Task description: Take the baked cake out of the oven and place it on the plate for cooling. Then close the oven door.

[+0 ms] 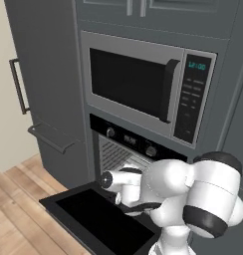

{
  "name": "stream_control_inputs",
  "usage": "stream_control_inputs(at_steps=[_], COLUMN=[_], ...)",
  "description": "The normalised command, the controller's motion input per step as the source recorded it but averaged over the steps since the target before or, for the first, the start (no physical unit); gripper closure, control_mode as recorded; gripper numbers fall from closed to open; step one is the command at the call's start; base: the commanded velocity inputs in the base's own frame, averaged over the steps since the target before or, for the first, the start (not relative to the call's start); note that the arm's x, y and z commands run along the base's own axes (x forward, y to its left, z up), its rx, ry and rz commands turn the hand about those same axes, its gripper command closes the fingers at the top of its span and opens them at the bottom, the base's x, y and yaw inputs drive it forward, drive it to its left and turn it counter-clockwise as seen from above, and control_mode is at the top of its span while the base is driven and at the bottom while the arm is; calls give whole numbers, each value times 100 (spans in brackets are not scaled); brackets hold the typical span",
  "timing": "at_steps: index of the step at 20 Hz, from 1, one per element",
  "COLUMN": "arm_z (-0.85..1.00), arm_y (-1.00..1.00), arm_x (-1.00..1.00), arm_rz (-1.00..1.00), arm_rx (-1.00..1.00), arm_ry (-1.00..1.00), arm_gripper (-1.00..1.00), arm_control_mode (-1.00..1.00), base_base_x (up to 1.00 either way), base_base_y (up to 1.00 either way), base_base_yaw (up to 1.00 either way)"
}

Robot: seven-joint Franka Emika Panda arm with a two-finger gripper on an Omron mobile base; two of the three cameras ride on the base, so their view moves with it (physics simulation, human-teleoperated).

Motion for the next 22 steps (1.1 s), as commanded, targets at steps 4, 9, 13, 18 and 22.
stream_control_inputs(at_steps=[4, 9, 13, 18, 22], arm_z=[-25, -31, -51, -51, -22], arm_y=[0, 0, 0, 2, 0], arm_x=[58, 52, 34, 41, 47], arm_rz=[-12, -12, -10, -10, -9], arm_rx=[-21, -24, -26, -25, -18], arm_ry=[-13, -17, -14, -10, -7], arm_gripper=[-100, -100, -100, -100, -100], arm_control_mode=[-100, -100, -100, -100, -100], base_base_x=[0, 0, 0, 0, 0], base_base_y=[0, 0, 0, 0, 0], base_base_yaw=[0, 0, 0, 0, 0])
